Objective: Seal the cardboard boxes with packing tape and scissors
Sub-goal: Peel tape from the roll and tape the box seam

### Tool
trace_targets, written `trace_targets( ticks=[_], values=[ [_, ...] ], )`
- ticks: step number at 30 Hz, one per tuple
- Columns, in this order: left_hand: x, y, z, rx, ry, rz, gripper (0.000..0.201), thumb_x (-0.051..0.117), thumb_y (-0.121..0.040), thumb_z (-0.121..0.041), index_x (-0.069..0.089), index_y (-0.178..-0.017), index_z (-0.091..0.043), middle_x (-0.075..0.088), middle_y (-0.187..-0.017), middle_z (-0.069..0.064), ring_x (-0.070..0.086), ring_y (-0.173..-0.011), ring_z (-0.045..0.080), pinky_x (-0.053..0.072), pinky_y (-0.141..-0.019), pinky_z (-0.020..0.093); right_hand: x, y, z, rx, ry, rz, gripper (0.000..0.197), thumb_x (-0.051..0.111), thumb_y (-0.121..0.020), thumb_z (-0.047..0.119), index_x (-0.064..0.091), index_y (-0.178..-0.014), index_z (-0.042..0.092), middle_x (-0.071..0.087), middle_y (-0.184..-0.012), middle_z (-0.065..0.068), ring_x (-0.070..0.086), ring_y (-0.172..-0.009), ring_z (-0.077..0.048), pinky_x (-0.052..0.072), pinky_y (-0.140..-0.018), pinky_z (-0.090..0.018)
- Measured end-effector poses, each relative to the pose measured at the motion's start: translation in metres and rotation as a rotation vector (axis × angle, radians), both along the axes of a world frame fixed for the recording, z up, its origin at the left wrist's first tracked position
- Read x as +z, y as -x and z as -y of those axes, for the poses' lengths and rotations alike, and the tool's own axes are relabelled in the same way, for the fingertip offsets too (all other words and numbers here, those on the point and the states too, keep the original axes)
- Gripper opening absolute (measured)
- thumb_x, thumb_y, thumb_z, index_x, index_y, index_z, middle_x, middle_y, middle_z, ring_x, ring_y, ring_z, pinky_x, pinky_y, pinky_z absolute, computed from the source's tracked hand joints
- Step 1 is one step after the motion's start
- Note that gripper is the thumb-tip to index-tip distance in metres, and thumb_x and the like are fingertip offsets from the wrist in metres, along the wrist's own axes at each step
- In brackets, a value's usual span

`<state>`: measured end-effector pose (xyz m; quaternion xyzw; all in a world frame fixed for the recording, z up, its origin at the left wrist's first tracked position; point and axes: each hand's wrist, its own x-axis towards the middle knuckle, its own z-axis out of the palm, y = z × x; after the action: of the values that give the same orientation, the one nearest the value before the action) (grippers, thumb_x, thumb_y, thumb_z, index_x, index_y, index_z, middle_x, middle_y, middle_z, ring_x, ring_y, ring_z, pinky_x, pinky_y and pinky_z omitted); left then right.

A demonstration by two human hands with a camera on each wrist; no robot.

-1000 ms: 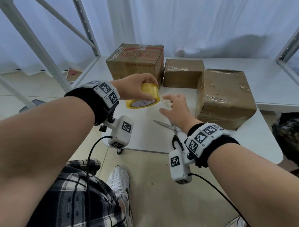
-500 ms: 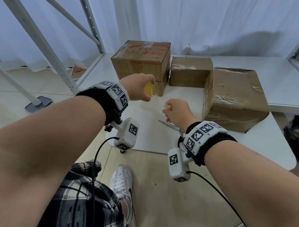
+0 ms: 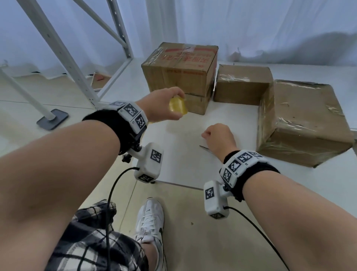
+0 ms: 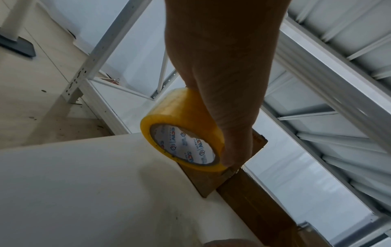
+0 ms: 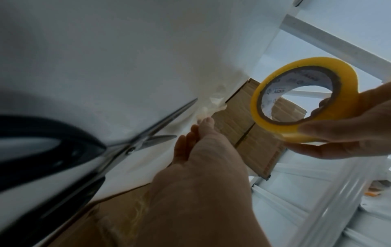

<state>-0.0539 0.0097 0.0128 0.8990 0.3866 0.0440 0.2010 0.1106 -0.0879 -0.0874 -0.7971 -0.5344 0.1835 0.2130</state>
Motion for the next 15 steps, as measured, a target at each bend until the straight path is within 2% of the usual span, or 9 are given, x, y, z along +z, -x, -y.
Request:
trace_targets(
  ticks=[2, 5, 9, 11, 13, 15],
  values=[
    [-0.003, 0.001, -0.001, -0.013, 0.005, -0.001, 0.053, 0.073, -0.082, -0.028, 0.049, -0.128, -0.024, 0.052, -0.112, -0.004, 0.052, -0.095, 0.017, 0.041, -0.076, 0.025, -0.003, 0.002, -0.004, -0.001, 0.039, 0.038, 0.027, 0.047, -0.099, 0.017, 0.066, -0.107, 0.0, 0.064, -0.11, -0.014, 0.057, -0.106, -0.029, 0.043, -0.084, -0.031],
    [-0.007, 0.003, -0.004, -0.003, 0.008, 0.013, 0.053, 0.073, -0.082, -0.027, 0.049, -0.129, -0.022, 0.053, -0.111, -0.004, 0.052, -0.094, 0.016, 0.039, -0.076, 0.024, -0.003, 0.004, -0.01, -0.023, -0.01, 0.088, 0.016, 0.054, -0.095, 0.012, 0.056, -0.109, 0.003, 0.058, -0.103, -0.013, 0.055, -0.099, -0.031, 0.043, -0.078, -0.034],
    [-0.009, 0.004, -0.005, 0.006, 0.03, 0.049, 0.052, 0.073, -0.082, -0.028, 0.05, -0.128, -0.023, 0.054, -0.111, -0.003, 0.053, -0.095, 0.017, 0.042, -0.078, 0.025, -0.002, 0.005, -0.021, 0.074, 0.038, 0.168, 0.018, 0.049, -0.091, 0.002, 0.063, -0.102, 0.002, 0.061, -0.109, -0.017, 0.056, -0.103, -0.032, 0.047, -0.085, -0.036],
    [-0.007, 0.003, -0.005, 0.011, 0.049, 0.074, 0.051, 0.072, -0.083, -0.028, 0.049, -0.128, -0.024, 0.052, -0.111, -0.004, 0.053, -0.096, 0.018, 0.041, -0.078, 0.025, 0.0, -0.003, -0.023, 0.128, 0.1, 0.113, 0.024, 0.05, -0.091, 0.003, 0.064, -0.11, 0.004, 0.062, -0.115, -0.016, 0.057, -0.107, -0.031, 0.047, -0.091, -0.034],
    [-0.005, 0.002, -0.004, 0.01, 0.071, 0.093, 0.051, 0.072, -0.084, -0.029, 0.049, -0.129, -0.024, 0.051, -0.112, -0.004, 0.052, -0.097, 0.018, 0.04, -0.077, 0.025, 0.006, -0.013, -0.022, 0.169, 0.134, 0.037, 0.037, 0.053, -0.091, 0.005, 0.059, -0.127, 0.009, 0.059, -0.125, -0.012, 0.053, -0.117, -0.028, 0.042, -0.1, -0.031],
    [-0.002, -0.001, -0.002, -0.001, 0.097, 0.115, 0.051, 0.071, -0.084, -0.029, 0.048, -0.129, -0.025, 0.051, -0.111, -0.003, 0.053, -0.096, 0.019, 0.043, -0.074, 0.024, 0.016, -0.018, -0.018, 0.129, 0.082, -0.071, 0.044, 0.052, -0.09, 0.006, 0.054, -0.133, 0.015, 0.06, -0.124, -0.012, 0.057, -0.114, -0.028, 0.046, -0.099, -0.033]
  ],
)
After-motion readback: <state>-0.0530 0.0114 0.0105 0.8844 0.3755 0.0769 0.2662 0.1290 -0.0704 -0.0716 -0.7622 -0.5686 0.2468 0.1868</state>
